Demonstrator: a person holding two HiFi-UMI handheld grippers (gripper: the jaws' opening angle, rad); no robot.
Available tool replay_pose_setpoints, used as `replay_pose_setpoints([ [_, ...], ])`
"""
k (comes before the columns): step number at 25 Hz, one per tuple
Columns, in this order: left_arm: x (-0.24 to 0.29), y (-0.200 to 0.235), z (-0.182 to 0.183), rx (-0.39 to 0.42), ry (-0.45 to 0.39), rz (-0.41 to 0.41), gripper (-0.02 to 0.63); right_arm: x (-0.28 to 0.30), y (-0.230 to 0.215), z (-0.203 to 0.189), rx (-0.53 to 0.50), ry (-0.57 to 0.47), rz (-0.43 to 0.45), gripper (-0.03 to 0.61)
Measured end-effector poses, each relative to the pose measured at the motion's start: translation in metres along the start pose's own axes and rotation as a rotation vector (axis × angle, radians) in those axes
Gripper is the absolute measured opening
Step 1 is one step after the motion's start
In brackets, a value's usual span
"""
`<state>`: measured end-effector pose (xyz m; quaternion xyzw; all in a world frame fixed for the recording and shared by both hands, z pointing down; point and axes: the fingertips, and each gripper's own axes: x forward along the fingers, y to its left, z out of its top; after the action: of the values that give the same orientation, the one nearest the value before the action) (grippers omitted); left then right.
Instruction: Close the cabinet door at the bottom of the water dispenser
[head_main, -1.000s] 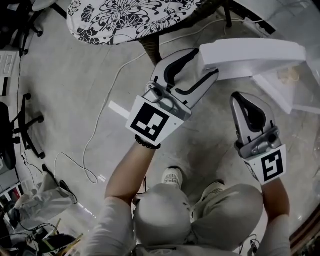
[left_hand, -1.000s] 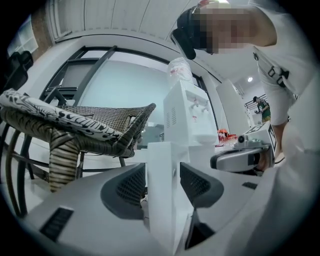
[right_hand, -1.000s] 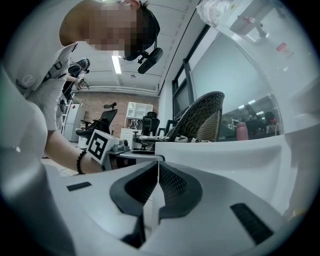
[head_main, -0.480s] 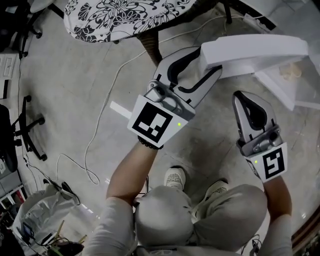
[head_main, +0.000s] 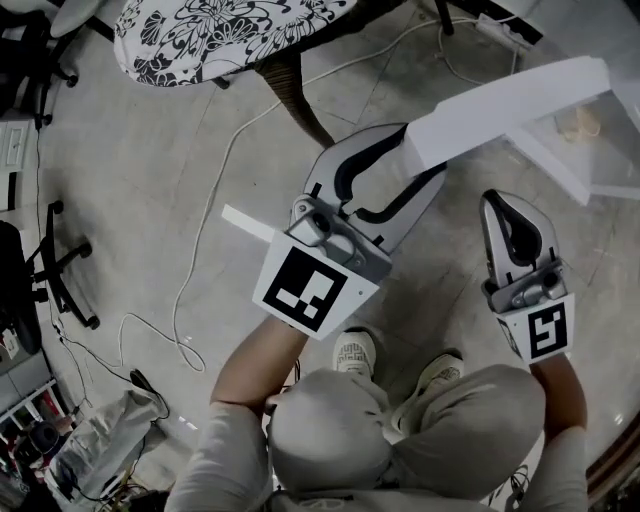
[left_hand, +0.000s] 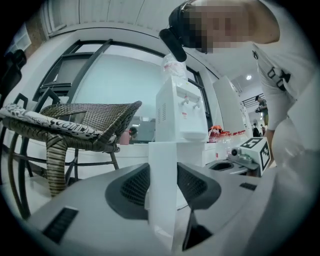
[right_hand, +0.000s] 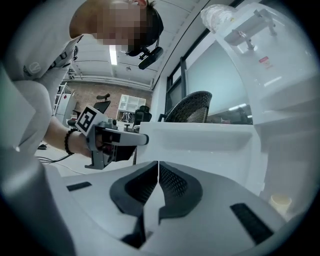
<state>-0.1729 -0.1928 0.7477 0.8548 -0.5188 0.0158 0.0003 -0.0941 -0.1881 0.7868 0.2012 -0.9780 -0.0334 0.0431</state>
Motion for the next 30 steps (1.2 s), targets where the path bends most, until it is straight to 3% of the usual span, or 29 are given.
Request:
replay_pose_setpoints([
  [17, -0.009, -0.077, -0.003, 0.013, 0.068, -0.097, 0.18, -0.054, -0.01, -0.036, 0.013, 0.094, -0.067, 0.018],
  [30, -0.004, -0.122, -0.001, 0.041, 0.059, -0.201, 0.184, -0.102, 0.014, -0.073, 0.053, 0.165, -0.017, 0.02],
])
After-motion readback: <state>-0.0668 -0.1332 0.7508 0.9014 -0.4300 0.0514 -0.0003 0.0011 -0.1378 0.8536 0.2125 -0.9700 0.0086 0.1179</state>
